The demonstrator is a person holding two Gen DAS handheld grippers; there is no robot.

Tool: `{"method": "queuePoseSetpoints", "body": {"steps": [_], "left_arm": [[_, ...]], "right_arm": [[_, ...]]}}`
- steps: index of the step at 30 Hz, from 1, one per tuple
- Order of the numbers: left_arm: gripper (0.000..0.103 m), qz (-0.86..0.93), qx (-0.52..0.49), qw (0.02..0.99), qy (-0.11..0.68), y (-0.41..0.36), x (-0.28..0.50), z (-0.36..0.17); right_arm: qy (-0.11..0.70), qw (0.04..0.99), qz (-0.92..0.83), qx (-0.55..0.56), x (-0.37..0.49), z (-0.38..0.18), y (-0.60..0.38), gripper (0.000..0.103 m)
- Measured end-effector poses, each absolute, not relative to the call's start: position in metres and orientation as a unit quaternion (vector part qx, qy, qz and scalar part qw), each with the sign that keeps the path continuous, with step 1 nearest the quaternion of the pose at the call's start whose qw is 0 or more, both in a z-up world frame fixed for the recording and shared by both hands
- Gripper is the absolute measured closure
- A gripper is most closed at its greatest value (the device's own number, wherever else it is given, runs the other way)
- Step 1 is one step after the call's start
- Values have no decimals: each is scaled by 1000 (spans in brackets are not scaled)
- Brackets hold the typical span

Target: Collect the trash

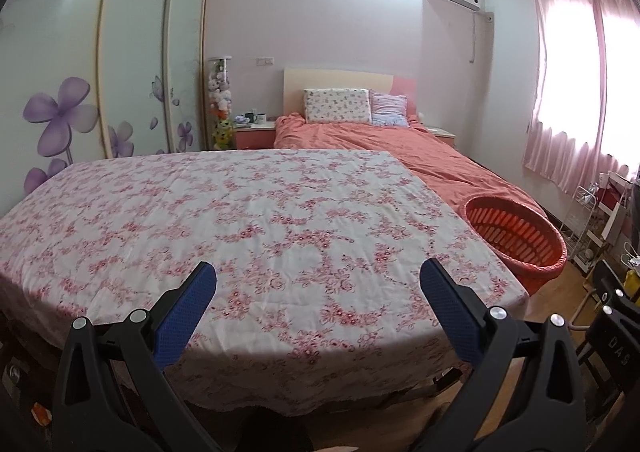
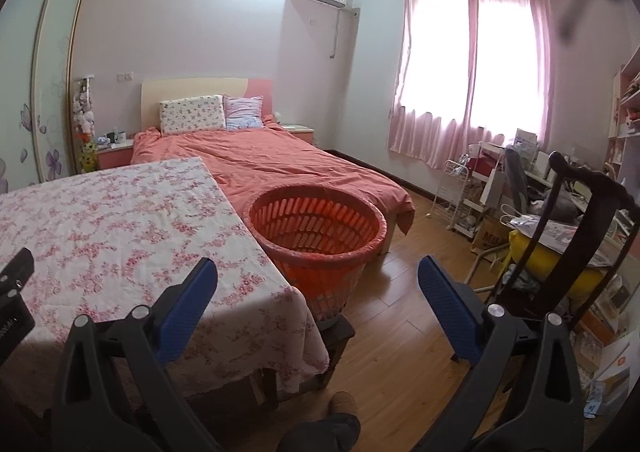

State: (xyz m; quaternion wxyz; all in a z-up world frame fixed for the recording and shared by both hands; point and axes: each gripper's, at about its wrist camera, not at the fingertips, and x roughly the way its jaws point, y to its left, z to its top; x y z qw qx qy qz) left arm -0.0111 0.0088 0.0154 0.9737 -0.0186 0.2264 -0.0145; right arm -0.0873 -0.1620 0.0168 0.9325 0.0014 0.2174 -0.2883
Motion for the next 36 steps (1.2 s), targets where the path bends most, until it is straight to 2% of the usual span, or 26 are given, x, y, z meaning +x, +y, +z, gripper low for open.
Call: {"method": "queuePoseSetpoints", "body": {"steps": [36], "left_arm": [[3, -9, -24, 974, 224, 9, -28, 19]], "right_arm": [[225, 931, -286, 6, -95, 13, -156, 5]]}}
